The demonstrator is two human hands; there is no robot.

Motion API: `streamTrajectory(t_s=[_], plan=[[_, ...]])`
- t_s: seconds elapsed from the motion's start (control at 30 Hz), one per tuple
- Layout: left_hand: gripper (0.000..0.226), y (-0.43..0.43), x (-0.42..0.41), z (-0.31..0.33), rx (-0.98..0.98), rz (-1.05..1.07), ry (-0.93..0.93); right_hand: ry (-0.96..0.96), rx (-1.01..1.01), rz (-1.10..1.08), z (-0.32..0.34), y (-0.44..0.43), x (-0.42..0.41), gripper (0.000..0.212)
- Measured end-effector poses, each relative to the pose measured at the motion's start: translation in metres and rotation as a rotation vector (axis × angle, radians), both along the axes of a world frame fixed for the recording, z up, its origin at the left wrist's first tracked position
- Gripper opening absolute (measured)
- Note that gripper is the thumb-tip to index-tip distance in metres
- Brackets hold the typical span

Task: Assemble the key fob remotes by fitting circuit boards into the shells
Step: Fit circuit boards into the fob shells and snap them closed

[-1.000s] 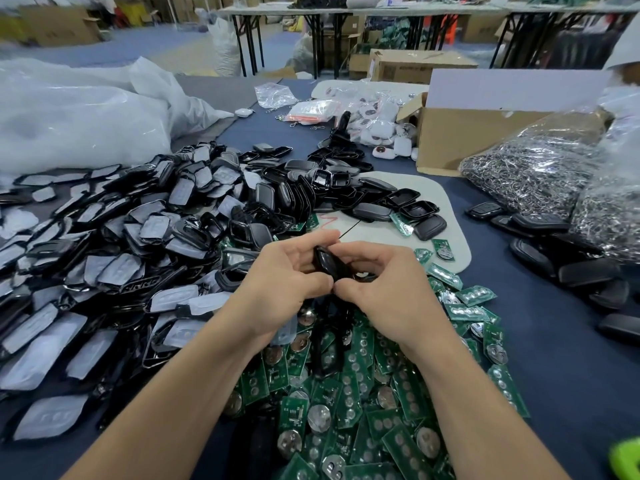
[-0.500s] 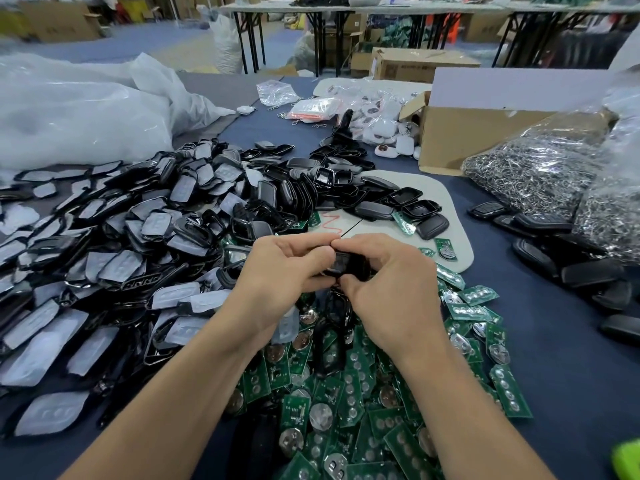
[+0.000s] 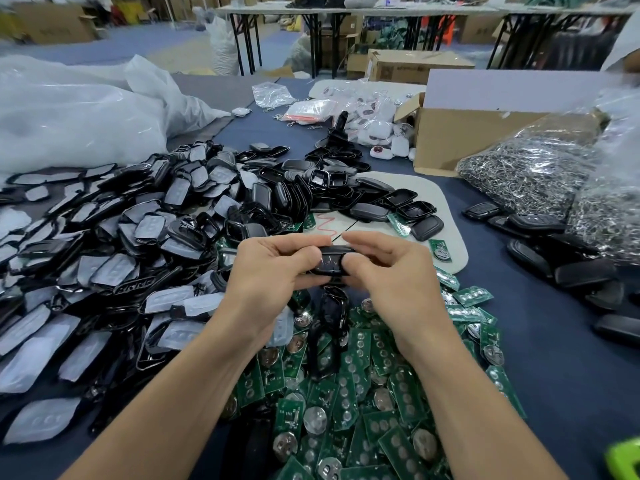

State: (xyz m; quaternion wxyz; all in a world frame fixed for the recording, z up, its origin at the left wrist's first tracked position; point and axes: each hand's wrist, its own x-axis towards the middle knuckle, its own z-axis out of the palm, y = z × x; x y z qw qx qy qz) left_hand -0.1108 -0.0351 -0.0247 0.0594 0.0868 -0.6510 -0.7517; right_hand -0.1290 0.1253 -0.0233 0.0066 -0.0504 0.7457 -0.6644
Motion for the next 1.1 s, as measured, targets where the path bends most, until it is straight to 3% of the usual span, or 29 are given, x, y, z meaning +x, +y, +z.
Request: streamTrajectory(t_s=[0.1, 0.27, 0.8, 1.1], plan=[[0.035, -0.001, 0.0, 0.0015, -0.005, -0.01, 0.022, -0.07, -0.107, 0.035, 0.001, 0.0039, -0.0013, 0.037], [0.025, 0.0003, 0.0019, 0.0012, -0.041, -0.03, 0.033, -0.005, -0.165, 0.02, -0.0005, 0.0054, -0.0029, 0.046], [0.023, 0.0027, 0.0067, 0.0005, -0.209, 0.04, 0.26, 0.059, -0.264, 0.035, -0.0034, 0.0046, -0.0048, 0.039], [0.034, 0.0035, 0.0086, -0.0008, -0.304, 0.128, 0.31, 0.113, -0.178, 0.008, -0.0035, 0.0005, -0.001, 0.034]])
